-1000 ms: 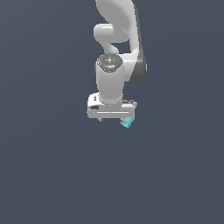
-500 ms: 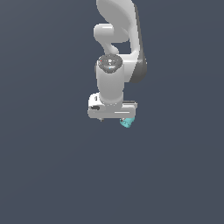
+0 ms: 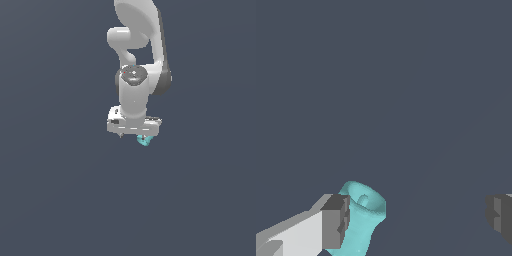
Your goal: Pick up the object and move it to a goal position.
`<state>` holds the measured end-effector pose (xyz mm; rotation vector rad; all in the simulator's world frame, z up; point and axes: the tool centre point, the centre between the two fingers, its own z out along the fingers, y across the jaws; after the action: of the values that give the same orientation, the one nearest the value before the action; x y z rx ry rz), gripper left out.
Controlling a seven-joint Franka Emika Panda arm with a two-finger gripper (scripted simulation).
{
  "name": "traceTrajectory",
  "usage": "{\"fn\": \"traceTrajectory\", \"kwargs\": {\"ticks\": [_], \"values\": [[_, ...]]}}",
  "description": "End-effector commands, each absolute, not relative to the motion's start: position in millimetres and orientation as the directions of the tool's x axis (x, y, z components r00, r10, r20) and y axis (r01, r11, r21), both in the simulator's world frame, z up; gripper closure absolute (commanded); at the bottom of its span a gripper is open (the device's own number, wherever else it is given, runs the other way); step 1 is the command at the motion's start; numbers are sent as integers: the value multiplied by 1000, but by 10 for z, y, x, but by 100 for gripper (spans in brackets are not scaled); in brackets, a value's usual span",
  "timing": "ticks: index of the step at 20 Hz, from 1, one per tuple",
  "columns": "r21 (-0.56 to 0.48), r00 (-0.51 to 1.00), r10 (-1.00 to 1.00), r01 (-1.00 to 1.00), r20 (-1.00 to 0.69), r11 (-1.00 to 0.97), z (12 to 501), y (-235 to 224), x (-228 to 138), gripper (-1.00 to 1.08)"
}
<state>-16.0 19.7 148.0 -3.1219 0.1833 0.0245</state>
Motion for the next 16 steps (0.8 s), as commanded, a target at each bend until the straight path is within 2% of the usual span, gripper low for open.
{"fn": "traceTrajectory", "kwargs": {"ticks": [1,16], "values": [[-11,987,-158,-158,-16,-987,1425,271,-215,-92],[-2,898,-439,-440,-7,-898,1067,734,-658,-92]]}}
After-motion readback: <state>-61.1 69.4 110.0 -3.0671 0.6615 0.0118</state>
